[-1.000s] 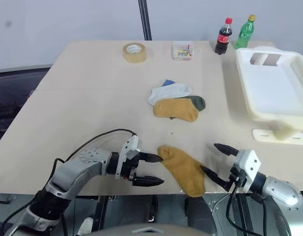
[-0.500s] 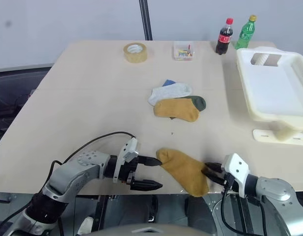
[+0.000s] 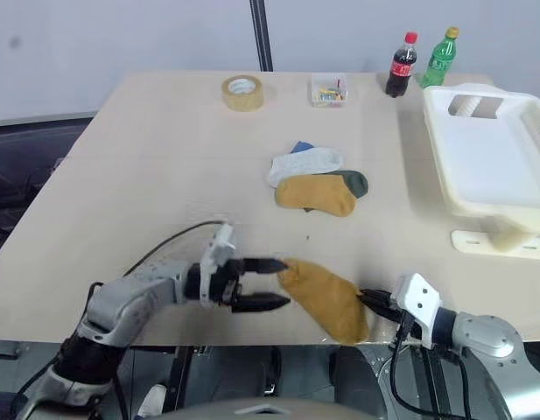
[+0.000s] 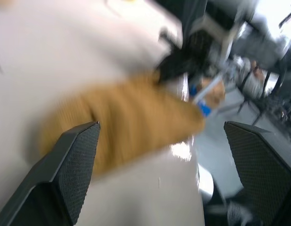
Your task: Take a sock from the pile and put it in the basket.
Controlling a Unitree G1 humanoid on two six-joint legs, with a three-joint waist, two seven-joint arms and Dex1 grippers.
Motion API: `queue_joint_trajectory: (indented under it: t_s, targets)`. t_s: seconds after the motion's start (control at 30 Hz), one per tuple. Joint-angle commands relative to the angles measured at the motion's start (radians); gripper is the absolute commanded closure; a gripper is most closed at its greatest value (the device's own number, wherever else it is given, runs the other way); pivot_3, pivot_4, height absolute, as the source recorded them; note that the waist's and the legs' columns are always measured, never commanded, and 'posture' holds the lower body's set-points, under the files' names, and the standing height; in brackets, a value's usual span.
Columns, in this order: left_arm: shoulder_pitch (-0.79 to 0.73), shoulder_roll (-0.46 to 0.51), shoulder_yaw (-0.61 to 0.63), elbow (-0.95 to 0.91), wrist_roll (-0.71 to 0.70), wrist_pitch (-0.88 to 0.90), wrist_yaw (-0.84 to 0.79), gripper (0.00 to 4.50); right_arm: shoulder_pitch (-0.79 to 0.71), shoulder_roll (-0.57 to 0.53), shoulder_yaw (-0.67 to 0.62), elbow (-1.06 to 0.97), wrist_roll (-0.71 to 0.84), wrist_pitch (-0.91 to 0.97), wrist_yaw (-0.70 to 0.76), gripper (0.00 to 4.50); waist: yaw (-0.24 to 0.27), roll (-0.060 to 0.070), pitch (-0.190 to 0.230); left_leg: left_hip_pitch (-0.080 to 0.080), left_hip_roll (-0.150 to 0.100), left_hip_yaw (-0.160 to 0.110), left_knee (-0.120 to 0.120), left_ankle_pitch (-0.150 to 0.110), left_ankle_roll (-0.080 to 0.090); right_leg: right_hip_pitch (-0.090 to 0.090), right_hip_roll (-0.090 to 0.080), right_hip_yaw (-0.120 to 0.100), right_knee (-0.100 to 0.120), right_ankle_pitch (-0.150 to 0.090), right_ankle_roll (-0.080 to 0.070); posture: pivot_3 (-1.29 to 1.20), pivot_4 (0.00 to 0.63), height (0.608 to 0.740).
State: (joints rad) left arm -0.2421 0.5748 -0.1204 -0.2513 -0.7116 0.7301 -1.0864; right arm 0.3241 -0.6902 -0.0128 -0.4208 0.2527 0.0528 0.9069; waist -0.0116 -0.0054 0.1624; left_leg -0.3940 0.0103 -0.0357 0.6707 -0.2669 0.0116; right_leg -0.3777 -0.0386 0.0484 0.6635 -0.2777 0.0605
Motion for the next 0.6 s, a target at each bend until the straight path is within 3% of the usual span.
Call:
queue_joint_trajectory:
  t_s: [0.03,0.27,0.6]
  targets:
    - [-0.028,-0.014,0.017,0.05,0.014,-0.026,0.005,0.0,-0.026,-0.005,0.012,0.023,-0.035,-0.097,0.018,4.46,-0.001,0.0,0.0,0.0,-0.001,0.0,0.0,0.0,0.0,0.0,0.0,0.0,0.0,0.0,0.0,0.0,0.15,0.74]
    - [-0.071,-0.041,-0.09,0.132,0.146,-0.088,0.004,0.0,-0.166,-0.012,0.06,0.148,-0.153,-0.267,0.016,4.46,-0.002,0.0,0.001,0.0,-0.002,0.001,0.0,0.0,0.0,0.0,0.0,0.001,0.0,0.0,0.0,0.0,0.15,0.74]
    - [-0.052,-0.034,-0.097,0.18,0.24,-0.149,0.022,0.0,-0.331,-0.009,0.122,0.348,-0.284,-0.534,-0.02,4.46,-0.002,0.0,0.0,0.001,-0.001,0.0,0.0,0.0,0.0,0.0,0.0,0.001,0.001,0.0,0.0,0.0,0.15,0.74]
